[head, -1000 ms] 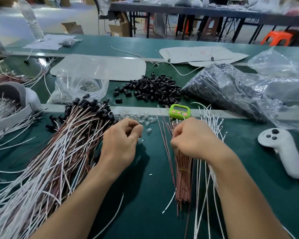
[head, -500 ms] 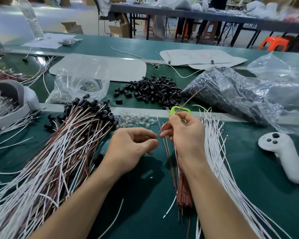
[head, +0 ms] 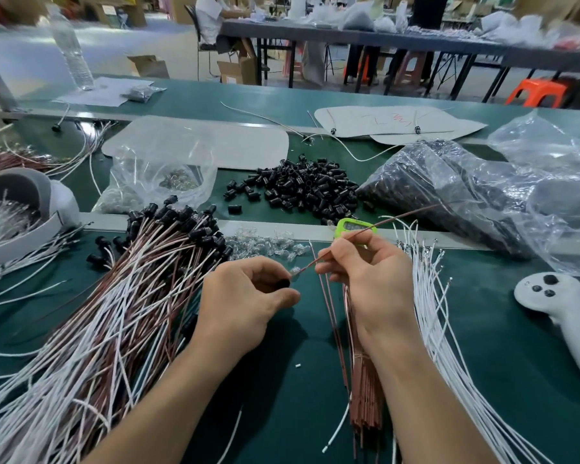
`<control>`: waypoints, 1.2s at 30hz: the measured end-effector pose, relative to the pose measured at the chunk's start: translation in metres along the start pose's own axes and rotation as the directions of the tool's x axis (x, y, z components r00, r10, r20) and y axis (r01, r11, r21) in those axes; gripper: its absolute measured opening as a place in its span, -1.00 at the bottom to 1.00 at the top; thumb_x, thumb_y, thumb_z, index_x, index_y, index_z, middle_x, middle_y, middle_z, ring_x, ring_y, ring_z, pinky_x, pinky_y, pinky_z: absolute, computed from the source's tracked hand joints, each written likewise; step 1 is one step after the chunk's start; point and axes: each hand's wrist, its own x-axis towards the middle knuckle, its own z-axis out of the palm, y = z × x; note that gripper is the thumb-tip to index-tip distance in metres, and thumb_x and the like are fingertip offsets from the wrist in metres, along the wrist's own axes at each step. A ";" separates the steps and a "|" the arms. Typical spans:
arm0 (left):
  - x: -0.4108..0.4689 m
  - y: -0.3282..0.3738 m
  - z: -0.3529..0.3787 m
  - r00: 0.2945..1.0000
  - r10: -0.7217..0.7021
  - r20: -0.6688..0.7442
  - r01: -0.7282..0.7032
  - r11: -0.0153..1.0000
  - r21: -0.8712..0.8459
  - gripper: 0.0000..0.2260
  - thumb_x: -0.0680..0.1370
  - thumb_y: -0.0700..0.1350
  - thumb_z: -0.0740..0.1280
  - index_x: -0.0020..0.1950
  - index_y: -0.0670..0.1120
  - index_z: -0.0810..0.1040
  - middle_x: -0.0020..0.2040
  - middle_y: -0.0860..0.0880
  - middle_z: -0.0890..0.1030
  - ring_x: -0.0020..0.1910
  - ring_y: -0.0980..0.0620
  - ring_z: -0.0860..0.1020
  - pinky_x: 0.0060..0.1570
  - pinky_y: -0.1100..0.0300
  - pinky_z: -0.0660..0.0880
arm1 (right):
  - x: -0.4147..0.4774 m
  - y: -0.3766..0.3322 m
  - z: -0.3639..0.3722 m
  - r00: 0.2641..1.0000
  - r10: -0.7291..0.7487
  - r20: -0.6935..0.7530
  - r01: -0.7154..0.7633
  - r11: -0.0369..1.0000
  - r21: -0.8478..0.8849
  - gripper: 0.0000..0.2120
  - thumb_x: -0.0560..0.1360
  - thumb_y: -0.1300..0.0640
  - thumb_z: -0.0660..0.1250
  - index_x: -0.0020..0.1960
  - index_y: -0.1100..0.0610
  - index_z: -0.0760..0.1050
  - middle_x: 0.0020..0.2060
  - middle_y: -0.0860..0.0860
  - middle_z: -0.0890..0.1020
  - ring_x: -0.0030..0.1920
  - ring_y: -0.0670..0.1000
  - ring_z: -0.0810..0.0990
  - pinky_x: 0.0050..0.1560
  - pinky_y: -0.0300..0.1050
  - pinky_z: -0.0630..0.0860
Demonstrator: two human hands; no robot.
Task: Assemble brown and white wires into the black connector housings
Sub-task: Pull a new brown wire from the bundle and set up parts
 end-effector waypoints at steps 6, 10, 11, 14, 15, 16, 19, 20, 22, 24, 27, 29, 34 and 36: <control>-0.004 0.001 0.001 1.000 0.025 0.002 -0.025 0.999 0.020 -0.72 0.31 -0.15 0.67 -0.17 0.18 0.70 -0.33 0.16 0.70 -0.35 0.22 0.66 -0.29 0.45 0.51 | -0.004 0.001 0.000 0.998 -0.049 0.048 0.052 0.996 -0.070 -0.83 0.57 0.31 0.40 -0.17 0.15 0.59 -0.32 0.11 0.72 -0.35 0.06 0.72 -0.32 -0.20 0.59; -0.005 0.002 0.000 0.999 0.033 0.005 -0.033 0.999 0.019 -0.71 0.31 -0.13 0.68 -0.18 0.23 0.71 -0.33 0.18 0.70 -0.34 0.23 0.66 -0.29 0.45 0.52 | -0.005 0.003 0.002 0.997 -0.038 0.069 0.042 0.998 -0.056 -0.85 0.57 0.31 0.40 -0.16 0.15 0.58 -0.31 0.12 0.73 -0.33 0.07 0.73 -0.32 -0.21 0.59; -0.005 0.002 0.000 0.999 0.032 0.003 -0.032 0.999 0.011 -0.71 0.31 -0.13 0.68 -0.17 0.24 0.71 -0.32 0.18 0.70 -0.34 0.22 0.67 -0.28 0.44 0.53 | -0.005 0.004 0.002 0.997 -0.031 0.068 0.034 0.998 -0.047 -0.84 0.57 0.33 0.39 -0.16 0.15 0.57 -0.31 0.12 0.73 -0.33 0.08 0.74 -0.33 -0.21 0.58; -0.004 0.000 0.001 1.000 0.019 0.012 -0.019 1.000 -0.002 -0.75 0.33 -0.12 0.67 -0.18 0.21 0.74 -0.31 0.17 0.71 -0.30 0.19 0.70 -0.22 0.39 0.58 | -0.004 0.003 0.001 0.998 -0.019 0.052 0.020 0.999 -0.034 -0.82 0.58 0.34 0.39 -0.16 0.15 0.58 -0.31 0.13 0.72 -0.34 0.10 0.74 -0.35 -0.20 0.59; -0.004 0.000 0.001 1.000 0.016 0.013 -0.016 1.000 -0.007 -0.77 0.33 -0.12 0.66 -0.18 0.19 0.75 -0.31 0.16 0.71 -0.30 0.18 0.70 -0.21 0.38 0.58 | -0.004 0.003 0.000 0.999 -0.017 0.045 0.019 0.999 -0.036 -0.82 0.58 0.34 0.39 -0.16 0.15 0.58 -0.32 0.13 0.72 -0.34 0.11 0.74 -0.35 -0.20 0.59; -0.004 0.000 0.001 1.000 0.014 0.013 -0.014 1.000 -0.012 -0.79 0.33 -0.13 0.66 -0.19 0.17 0.75 -0.31 0.16 0.71 -0.29 0.18 0.70 -0.21 0.38 0.58 | -0.005 0.004 0.000 0.999 -0.014 0.043 0.016 0.999 -0.035 -0.83 0.58 0.34 0.39 -0.16 0.15 0.58 -0.31 0.13 0.73 -0.33 0.11 0.74 -0.35 -0.20 0.59; -0.004 0.000 0.002 1.000 0.015 0.017 -0.015 0.999 -0.033 -0.83 0.35 -0.13 0.64 -0.17 0.12 0.77 -0.30 0.16 0.72 -0.30 0.22 0.69 -0.24 0.44 0.53 | -0.006 0.004 0.001 0.998 0.021 0.061 -0.021 1.000 -0.014 -0.83 0.59 0.34 0.38 -0.15 0.16 0.57 -0.29 0.14 0.73 -0.32 0.12 0.74 -0.33 -0.20 0.60; -0.004 0.001 0.003 1.000 0.015 0.020 -0.014 0.999 -0.039 -0.85 0.36 -0.13 0.64 -0.15 0.10 0.78 -0.30 0.16 0.72 -0.31 0.24 0.68 -0.26 0.46 0.50 | -0.006 0.005 0.002 0.997 0.042 0.070 -0.041 0.999 -0.008 -0.83 0.59 0.34 0.37 -0.15 0.16 0.56 -0.29 0.14 0.73 -0.32 0.11 0.74 -0.32 -0.19 0.60; -0.003 0.001 0.003 1.000 0.017 0.022 -0.016 0.999 -0.047 -0.87 0.38 -0.12 0.62 -0.12 0.07 0.78 -0.29 0.16 0.72 -0.31 0.27 0.66 -0.26 0.48 0.47 | -0.005 0.004 0.002 0.994 0.085 0.075 -0.085 0.996 0.004 -0.83 0.59 0.34 0.37 -0.15 0.17 0.55 -0.30 0.12 0.73 -0.36 0.07 0.72 -0.30 -0.16 0.62; -0.003 0.002 0.003 1.000 0.021 0.021 -0.019 0.998 -0.068 -0.86 0.39 -0.12 0.62 -0.12 0.08 0.78 -0.27 0.17 0.73 -0.28 0.27 0.67 -0.23 0.47 0.49 | -0.004 0.002 0.000 0.990 0.123 0.068 -0.125 0.992 0.027 -0.83 0.59 0.34 0.37 -0.16 0.17 0.54 -0.32 0.12 0.72 -0.39 0.05 0.69 -0.29 -0.16 0.62; -0.004 0.002 0.004 0.999 0.030 0.029 -0.028 0.996 -0.087 -0.82 0.38 -0.15 0.63 -0.12 0.10 0.76 -0.25 0.15 0.73 -0.24 0.20 0.70 -0.18 0.39 0.57 | -0.004 -0.002 -0.002 0.982 0.177 0.062 -0.183 0.978 0.104 -0.83 0.60 0.32 0.37 -0.16 0.18 0.53 -0.30 0.15 0.73 -0.38 0.05 0.70 -0.33 -0.19 0.61; -0.005 0.002 0.004 0.999 0.044 0.028 -0.041 0.994 -0.097 -0.79 0.35 -0.17 0.65 -0.10 0.08 0.76 -0.25 0.11 0.74 -0.24 0.13 0.72 -0.16 0.30 0.62 | -0.006 -0.002 -0.002 0.983 0.173 0.059 -0.177 0.981 0.080 -0.85 0.59 0.32 0.38 -0.15 0.20 0.55 -0.29 0.17 0.73 -0.36 0.07 0.72 -0.34 -0.20 0.60; -0.005 0.003 0.002 0.998 0.051 -0.028 -0.054 0.995 -0.087 -0.73 0.30 -0.17 0.68 -0.13 0.13 0.75 -0.27 0.10 0.72 -0.30 0.10 0.68 -0.22 0.29 0.61 | -0.008 -0.002 0.000 0.990 0.136 0.038 -0.138 0.989 0.049 -0.86 0.58 0.33 0.40 -0.15 0.23 0.56 -0.29 0.17 0.73 -0.33 0.10 0.74 -0.34 -0.20 0.60; -0.006 0.004 0.002 0.998 0.055 -0.032 -0.058 0.994 -0.097 -0.72 0.29 -0.17 0.68 -0.13 0.14 0.74 -0.29 0.08 0.72 -0.32 0.10 0.66 -0.23 0.27 0.62 | -0.008 -0.003 0.000 0.987 0.151 0.046 -0.153 0.987 0.057 -0.88 0.59 0.33 0.39 -0.13 0.25 0.56 -0.29 0.17 0.73 -0.32 0.09 0.74 -0.34 -0.21 0.60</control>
